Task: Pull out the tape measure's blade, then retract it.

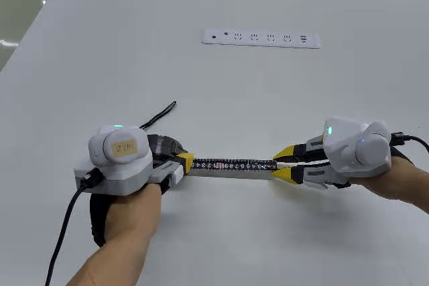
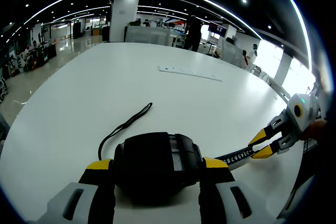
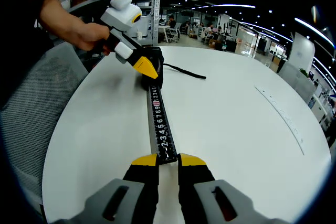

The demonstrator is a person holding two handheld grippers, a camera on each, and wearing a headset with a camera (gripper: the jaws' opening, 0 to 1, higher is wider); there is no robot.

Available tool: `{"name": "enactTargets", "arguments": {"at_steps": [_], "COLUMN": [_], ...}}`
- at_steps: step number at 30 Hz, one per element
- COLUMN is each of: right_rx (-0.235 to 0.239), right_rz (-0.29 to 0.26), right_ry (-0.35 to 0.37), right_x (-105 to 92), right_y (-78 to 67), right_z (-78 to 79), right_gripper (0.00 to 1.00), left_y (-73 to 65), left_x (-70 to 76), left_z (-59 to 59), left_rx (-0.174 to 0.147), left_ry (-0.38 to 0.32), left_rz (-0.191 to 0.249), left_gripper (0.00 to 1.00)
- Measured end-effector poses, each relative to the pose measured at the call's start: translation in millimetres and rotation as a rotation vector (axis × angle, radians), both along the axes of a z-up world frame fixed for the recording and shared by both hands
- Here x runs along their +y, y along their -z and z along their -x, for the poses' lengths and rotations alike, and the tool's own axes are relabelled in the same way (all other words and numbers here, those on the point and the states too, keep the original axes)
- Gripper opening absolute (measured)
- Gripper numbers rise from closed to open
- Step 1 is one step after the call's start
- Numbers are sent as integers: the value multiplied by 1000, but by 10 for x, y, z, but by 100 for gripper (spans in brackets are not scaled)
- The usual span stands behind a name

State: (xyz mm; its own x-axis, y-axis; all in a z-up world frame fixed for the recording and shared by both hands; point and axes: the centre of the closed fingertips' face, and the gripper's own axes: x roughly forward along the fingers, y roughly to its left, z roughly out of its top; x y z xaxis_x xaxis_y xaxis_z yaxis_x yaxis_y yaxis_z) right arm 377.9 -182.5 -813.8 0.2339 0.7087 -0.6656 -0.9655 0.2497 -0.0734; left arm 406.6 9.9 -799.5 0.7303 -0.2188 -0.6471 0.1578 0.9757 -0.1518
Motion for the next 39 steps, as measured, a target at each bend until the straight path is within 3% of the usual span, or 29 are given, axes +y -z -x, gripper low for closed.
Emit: {"name": "enactTargets", "arguments": {"at_steps": [39], "right_rx": [4], "right_rz": [-31], "right_ry": [-17], "right_x": [445], "right_y": [1], "right_z": [-60], "right_gripper": [11], "left_y": [2], "left_x": [14], "left_z": [-19], "left_rx": [7], "left_ry": [-5], "left_rz": [17], "left_gripper": [61]}}
